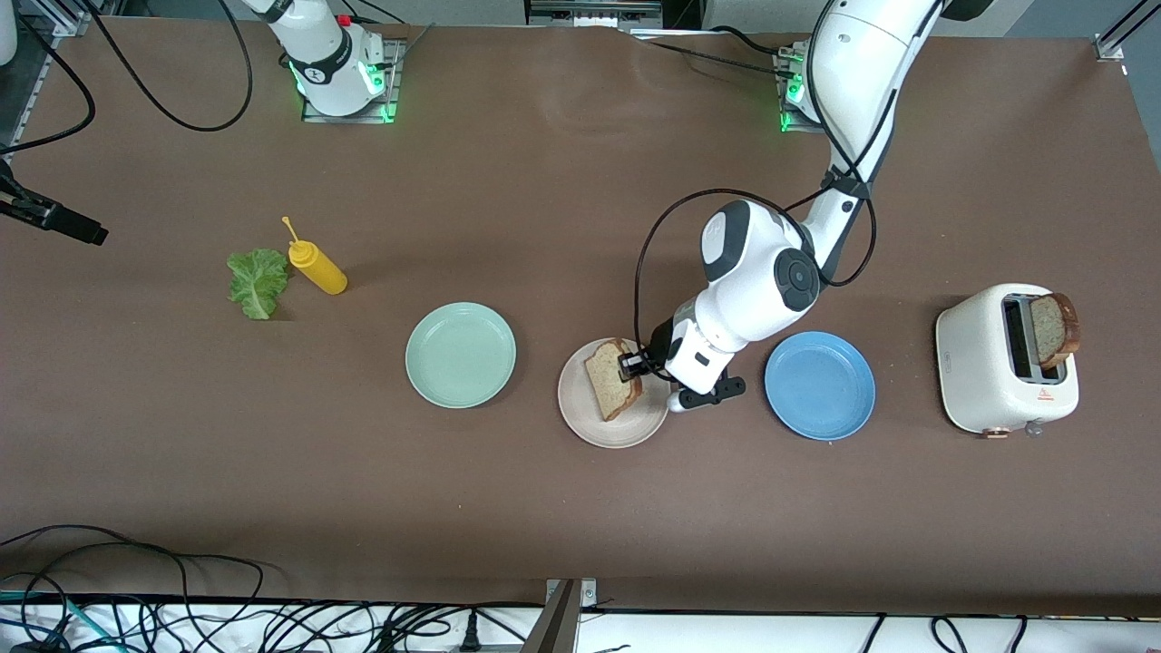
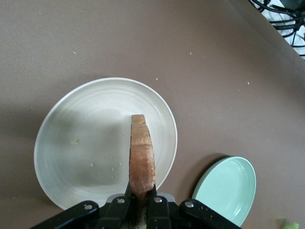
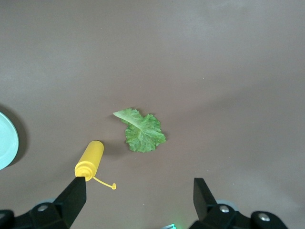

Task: Make sandwich on beige plate with both arms
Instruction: 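Lower the bread slice onto the beige plate and lay it flat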

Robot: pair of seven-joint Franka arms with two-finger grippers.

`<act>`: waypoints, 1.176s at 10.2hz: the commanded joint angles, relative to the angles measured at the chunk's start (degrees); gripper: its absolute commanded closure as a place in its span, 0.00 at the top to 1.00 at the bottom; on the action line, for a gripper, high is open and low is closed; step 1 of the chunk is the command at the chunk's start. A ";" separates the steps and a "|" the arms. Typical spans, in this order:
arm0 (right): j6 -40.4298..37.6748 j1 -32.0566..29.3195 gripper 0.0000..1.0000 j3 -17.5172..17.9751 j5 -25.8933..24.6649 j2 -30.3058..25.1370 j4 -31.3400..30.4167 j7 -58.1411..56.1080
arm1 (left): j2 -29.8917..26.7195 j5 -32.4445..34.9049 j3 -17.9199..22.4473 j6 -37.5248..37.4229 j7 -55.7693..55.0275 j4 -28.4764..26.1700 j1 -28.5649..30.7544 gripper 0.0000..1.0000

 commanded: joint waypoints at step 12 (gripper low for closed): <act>-1.38 -0.07 1.00 0.06 2.07 -0.53 0.81 -0.54 | -5.21 -32.98 0.19 5.24 26.77 -9.95 1.84 0.00</act>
